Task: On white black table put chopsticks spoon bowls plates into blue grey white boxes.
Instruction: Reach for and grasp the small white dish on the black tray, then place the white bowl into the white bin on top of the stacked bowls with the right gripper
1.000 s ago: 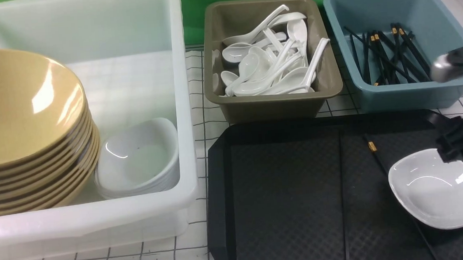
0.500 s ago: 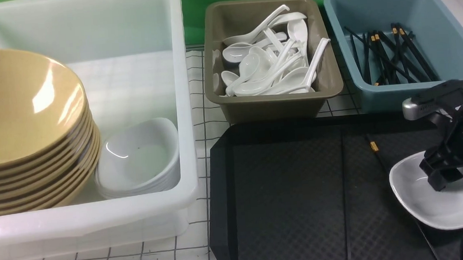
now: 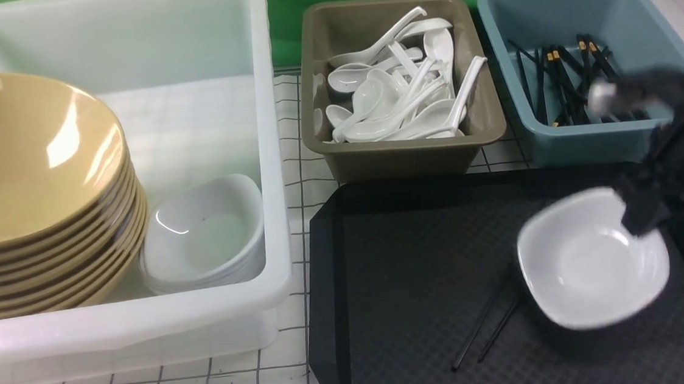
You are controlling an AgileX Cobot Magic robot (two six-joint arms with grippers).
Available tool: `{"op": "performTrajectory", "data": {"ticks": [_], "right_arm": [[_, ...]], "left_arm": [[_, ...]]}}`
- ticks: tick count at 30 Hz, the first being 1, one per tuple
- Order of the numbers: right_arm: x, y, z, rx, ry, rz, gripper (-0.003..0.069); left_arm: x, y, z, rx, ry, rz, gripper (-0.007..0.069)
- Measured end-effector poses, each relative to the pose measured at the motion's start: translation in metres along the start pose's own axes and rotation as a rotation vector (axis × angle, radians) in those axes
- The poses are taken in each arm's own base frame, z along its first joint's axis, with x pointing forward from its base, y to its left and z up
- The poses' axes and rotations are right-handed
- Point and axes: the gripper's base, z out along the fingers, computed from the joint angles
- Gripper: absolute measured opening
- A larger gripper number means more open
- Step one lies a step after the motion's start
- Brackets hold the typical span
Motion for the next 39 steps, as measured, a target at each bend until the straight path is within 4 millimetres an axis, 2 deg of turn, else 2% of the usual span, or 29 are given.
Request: {"op": "performTrajectory", "data": {"ticks": [2,3,4,5,7,9,10,12,15,17,20,23,27,30,33,34,36,37,39], "right_arm": [[-0.007,0.019,-0.028,-0.031,-0.106,-0.025,0.0079],[-0.016,0.046,-0.051,-0.091,-0.222,-0.070,0.0079],[-0.022,0.062,-0.057,-0.126,-0.274,-0.100,0.0079],[-0.032,0.091,-0.070,-0.177,-0.372,-0.157,0.0079],[-0.044,0.138,-0.076,-0.250,-0.473,-0.255,0.0079],[-0.055,0.179,-0.072,-0.313,-0.535,-0.324,0.0079],[-0.063,0.202,-0.064,-0.344,-0.540,-0.364,0.0079],[-0.078,0.233,-0.045,-0.376,-0.521,-0.396,0.0079],[-0.097,0.253,-0.016,-0.360,-0.453,-0.387,0.0079],[-0.112,0.259,0.004,-0.304,-0.381,-0.388,0.0079],[-0.129,0.267,0.021,-0.250,-0.303,-0.360,0.0090],[-0.136,0.273,0.022,-0.221,-0.288,-0.369,0.0127],[-0.141,0.275,0.014,-0.201,-0.292,-0.381,0.0268],[-0.142,0.271,-0.006,-0.182,-0.313,-0.400,0.0372],[-0.142,0.255,-0.028,-0.121,-0.352,-0.410,0.0434],[-0.140,0.239,-0.043,-0.080,-0.373,-0.391,0.0454],[-0.134,0.207,-0.062,-0.003,-0.380,-0.345,0.0467],[-0.128,0.185,-0.067,0.045,-0.361,-0.306,0.0469],[-0.112,0.152,-0.063,0.110,-0.293,-0.236,0.0471]], "left_arm": [[0.002,-0.002,0.001,0.011,-0.033,-0.031,-0.0013],[0.004,-0.006,0.005,0.031,-0.066,-0.056,-0.0013],[0.007,-0.008,0.007,0.043,-0.081,-0.070,-0.0013],[0.009,-0.012,0.010,0.066,-0.116,-0.085,-0.0013],[0.012,-0.018,0.014,0.100,-0.161,-0.105,-0.0013],[0.014,-0.022,0.016,0.126,-0.195,-0.113,-0.0013],[0.014,-0.024,0.017,0.135,-0.209,-0.114,-0.0013],[0.014,-0.025,0.017,0.144,-0.224,-0.112,-0.0013],[0.013,-0.025,0.017,0.145,-0.233,-0.110,-0.0013],[0.013,-0.025,0.017,0.146,-0.234,-0.110,-0.0013],[0.013,-0.025,0.016,0.148,-0.236,-0.113,-0.0013],[0.013,-0.025,0.016,0.151,-0.235,-0.117,-0.0013],[0.013,-0.025,0.016,0.151,-0.236,-0.117,-0.0013],[0.013,-0.025,0.016,0.151,-0.236,-0.117,-0.0013],[0.013,-0.025,0.016,0.151,-0.238,-0.119,-0.0013],[0.013,-0.025,0.015,0.151,-0.242,-0.121,-0.0013],[0.013,-0.024,0.014,0.151,-0.251,-0.125,-0.0013],[0.014,-0.024,0.013,0.150,-0.255,-0.127,-0.0013],[0.014,-0.023,0.012,0.150,-0.263,-0.131,-0.0013]]}}
